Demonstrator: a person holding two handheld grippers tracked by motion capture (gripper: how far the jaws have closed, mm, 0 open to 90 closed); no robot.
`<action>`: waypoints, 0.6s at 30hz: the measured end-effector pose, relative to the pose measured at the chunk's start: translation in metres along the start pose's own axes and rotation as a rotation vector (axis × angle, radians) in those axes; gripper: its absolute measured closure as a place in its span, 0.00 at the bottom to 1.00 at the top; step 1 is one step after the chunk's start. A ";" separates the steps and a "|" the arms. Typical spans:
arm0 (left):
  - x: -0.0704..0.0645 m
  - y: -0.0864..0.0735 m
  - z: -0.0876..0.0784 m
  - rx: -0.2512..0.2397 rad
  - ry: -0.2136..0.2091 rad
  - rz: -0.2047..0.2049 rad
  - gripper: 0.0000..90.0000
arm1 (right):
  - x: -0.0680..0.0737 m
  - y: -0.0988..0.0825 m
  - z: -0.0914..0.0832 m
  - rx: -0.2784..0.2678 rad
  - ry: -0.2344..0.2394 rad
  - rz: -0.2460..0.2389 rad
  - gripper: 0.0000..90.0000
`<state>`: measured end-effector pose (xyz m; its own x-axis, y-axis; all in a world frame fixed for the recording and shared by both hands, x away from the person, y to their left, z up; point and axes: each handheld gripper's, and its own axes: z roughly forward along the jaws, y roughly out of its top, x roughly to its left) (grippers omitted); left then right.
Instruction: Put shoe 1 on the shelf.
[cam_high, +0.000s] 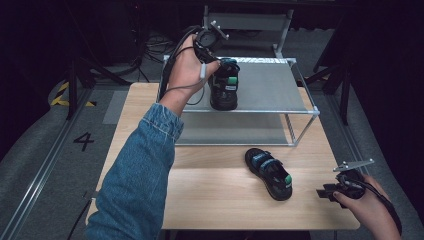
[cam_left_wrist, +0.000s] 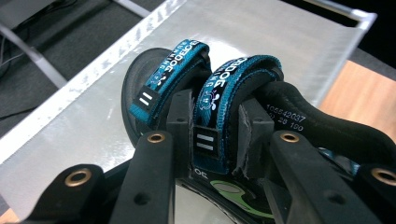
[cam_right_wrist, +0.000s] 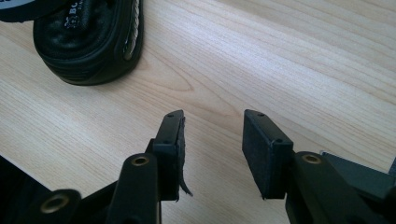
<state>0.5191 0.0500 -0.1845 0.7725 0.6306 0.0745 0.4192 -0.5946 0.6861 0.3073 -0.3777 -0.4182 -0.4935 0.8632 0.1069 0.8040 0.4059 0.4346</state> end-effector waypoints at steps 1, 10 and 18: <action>0.002 0.001 0.003 0.006 0.006 0.005 0.79 | 0.000 0.000 0.000 0.006 0.001 0.000 0.67; 0.027 -0.002 0.027 -0.029 -0.003 -0.024 0.79 | -0.002 -0.001 0.006 0.025 0.006 0.000 0.67; 0.034 -0.002 0.042 -0.040 -0.014 -0.035 0.79 | -0.003 -0.002 0.008 0.025 -0.014 -0.001 0.67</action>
<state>0.5644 0.0514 -0.2139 0.7646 0.6433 0.0400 0.4266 -0.5516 0.7167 0.3103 -0.3783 -0.4268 -0.4894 0.8670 0.0938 0.8119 0.4138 0.4118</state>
